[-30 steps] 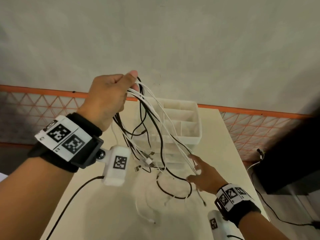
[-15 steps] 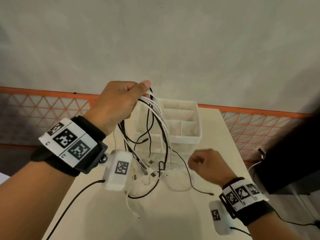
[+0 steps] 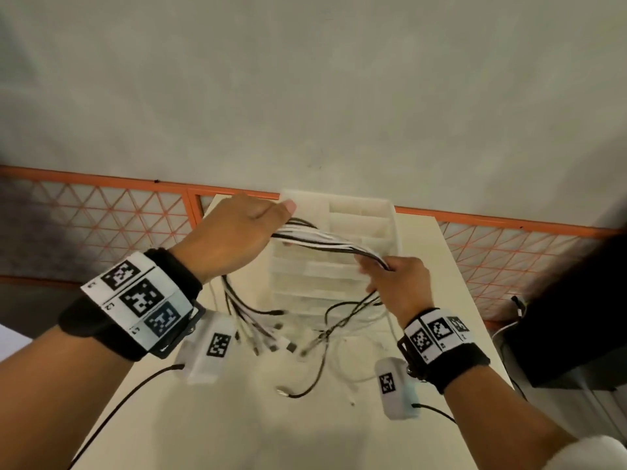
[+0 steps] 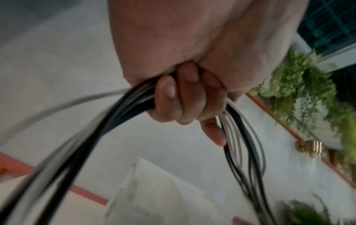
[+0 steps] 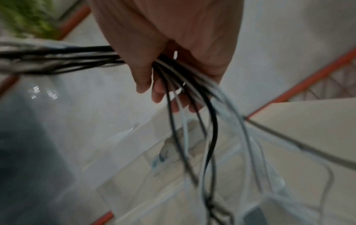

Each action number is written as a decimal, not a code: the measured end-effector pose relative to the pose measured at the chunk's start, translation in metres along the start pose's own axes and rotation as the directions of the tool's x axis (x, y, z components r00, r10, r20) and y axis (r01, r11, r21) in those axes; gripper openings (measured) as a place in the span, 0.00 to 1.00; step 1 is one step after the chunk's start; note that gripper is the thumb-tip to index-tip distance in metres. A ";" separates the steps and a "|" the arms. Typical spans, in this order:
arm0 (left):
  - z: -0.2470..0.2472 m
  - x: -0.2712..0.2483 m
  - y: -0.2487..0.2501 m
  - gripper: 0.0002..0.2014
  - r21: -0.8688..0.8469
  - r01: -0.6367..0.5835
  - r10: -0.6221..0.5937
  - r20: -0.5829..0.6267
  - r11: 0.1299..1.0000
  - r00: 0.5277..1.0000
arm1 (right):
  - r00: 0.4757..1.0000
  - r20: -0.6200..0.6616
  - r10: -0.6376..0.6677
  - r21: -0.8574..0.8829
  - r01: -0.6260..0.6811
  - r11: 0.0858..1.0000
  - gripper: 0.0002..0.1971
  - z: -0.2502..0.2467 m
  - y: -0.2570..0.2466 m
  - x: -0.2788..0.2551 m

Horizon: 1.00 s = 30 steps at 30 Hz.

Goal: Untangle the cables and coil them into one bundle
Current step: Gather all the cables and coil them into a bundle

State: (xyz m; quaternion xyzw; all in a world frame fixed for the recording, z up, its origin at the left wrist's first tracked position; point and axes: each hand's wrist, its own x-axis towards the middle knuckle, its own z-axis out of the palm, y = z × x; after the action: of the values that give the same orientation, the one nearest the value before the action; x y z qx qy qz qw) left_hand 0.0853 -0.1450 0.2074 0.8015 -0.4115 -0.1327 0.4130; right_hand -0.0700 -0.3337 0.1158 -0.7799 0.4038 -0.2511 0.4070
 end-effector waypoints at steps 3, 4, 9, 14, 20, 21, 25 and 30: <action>0.009 -0.002 -0.027 0.29 0.135 0.058 -0.068 0.071 0.989 0.995 | 0.979 -0.178 0.104 0.080 -0.091 0.993 0.14 -0.013 0.011 0.009; 0.013 -0.003 -0.035 0.28 0.159 0.083 -0.097 0.085 0.984 0.992 | 0.966 -0.240 0.094 0.106 -0.071 0.992 0.15 -0.016 0.013 0.013; 0.030 -0.006 -0.066 0.29 0.087 0.166 -0.177 0.145 0.982 0.973 | 0.921 -0.376 0.097 0.221 -0.012 0.975 0.24 -0.031 0.005 0.024; 0.037 -0.012 -0.080 0.38 -0.131 0.317 -0.250 0.373 0.939 0.894 | 0.950 -0.306 0.059 0.278 0.030 0.960 0.21 -0.028 0.004 0.020; 0.037 -0.007 -0.036 0.47 -0.259 0.359 -0.110 0.655 0.896 0.747 | 0.981 -0.156 -0.117 0.210 0.149 0.966 0.11 -0.014 -0.027 0.003; 0.037 -0.006 -0.023 0.45 -0.299 0.336 -0.063 0.657 0.893 0.751 | 0.980 -0.138 -0.142 0.195 0.168 0.966 0.10 -0.010 -0.033 0.001; 0.038 0.002 0.016 0.30 -0.514 0.250 0.012 0.452 0.820 0.892 | 0.976 -0.148 -0.158 0.224 0.188 0.956 0.15 -0.003 -0.044 -0.003; 0.025 0.009 0.026 0.18 -0.546 0.154 -0.038 0.218 0.823 0.975 | 0.966 0.018 -0.259 0.392 0.232 0.890 0.16 -0.023 -0.037 -0.008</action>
State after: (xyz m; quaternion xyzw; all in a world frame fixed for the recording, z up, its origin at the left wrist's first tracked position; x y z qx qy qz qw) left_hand 0.0633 -0.1741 0.2131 0.6480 -0.3522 -0.3469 0.5795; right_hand -0.0753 -0.3245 0.1591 -0.7371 0.2302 -0.3479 0.5317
